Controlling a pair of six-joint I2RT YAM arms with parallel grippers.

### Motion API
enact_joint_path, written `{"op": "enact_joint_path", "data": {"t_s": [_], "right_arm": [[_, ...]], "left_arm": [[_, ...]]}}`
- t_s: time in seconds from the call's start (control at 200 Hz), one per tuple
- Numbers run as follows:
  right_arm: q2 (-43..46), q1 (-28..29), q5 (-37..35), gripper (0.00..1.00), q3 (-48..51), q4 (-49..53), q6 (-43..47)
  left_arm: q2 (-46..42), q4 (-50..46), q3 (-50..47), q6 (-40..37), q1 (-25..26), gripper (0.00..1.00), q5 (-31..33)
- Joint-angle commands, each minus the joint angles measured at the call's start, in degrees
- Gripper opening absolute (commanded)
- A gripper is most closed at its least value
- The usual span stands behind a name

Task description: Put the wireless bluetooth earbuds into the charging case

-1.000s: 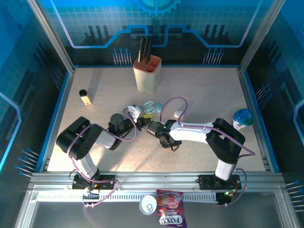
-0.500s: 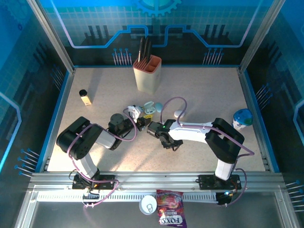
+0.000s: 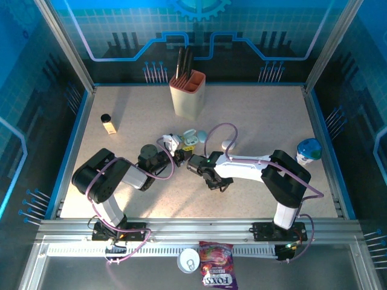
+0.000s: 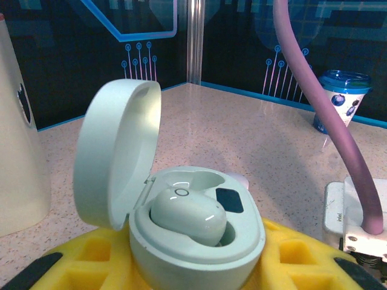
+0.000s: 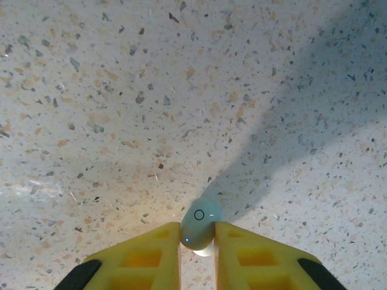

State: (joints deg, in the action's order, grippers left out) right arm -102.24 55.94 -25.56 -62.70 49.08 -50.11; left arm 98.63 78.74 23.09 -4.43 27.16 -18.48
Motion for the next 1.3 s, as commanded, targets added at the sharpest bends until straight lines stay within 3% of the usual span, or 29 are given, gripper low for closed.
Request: {"op": "enact_joint_path", "data": {"t_s": [0.0,0.185,0.385,0.71,0.94,1.296], "right_arm": [[-0.15,0.93,-1.87,0.2,-0.74,1.34,0.11],[3.02,0.77,-1.39,0.2,1.01,-4.06,4.31],[1.78,0.65,4.07,0.21,1.45,-9.88,13.35],[-3.65,1.54,1.46,0.25,-3.6,-2.62,13.03],[-5.48,2.58,-0.37,0.37,-6.65,-0.46,11.4],[-8.33,3.47,-3.71,0.34,-9.35,3.02,12.16]], "left_arm": [[0.6,1.59,0.37,0.78,-0.44,0.32,-1.48],[0.74,1.6,0.33,0.74,-0.49,0.32,-1.82],[0.64,1.59,-0.11,0.81,-0.61,0.32,-1.56],[0.75,1.59,-0.24,1.34,-1.14,0.32,-1.64],[0.77,1.59,-0.11,1.44,-1.23,0.32,-1.82],[0.51,1.59,-0.55,1.44,-1.41,0.32,-1.82]]}}
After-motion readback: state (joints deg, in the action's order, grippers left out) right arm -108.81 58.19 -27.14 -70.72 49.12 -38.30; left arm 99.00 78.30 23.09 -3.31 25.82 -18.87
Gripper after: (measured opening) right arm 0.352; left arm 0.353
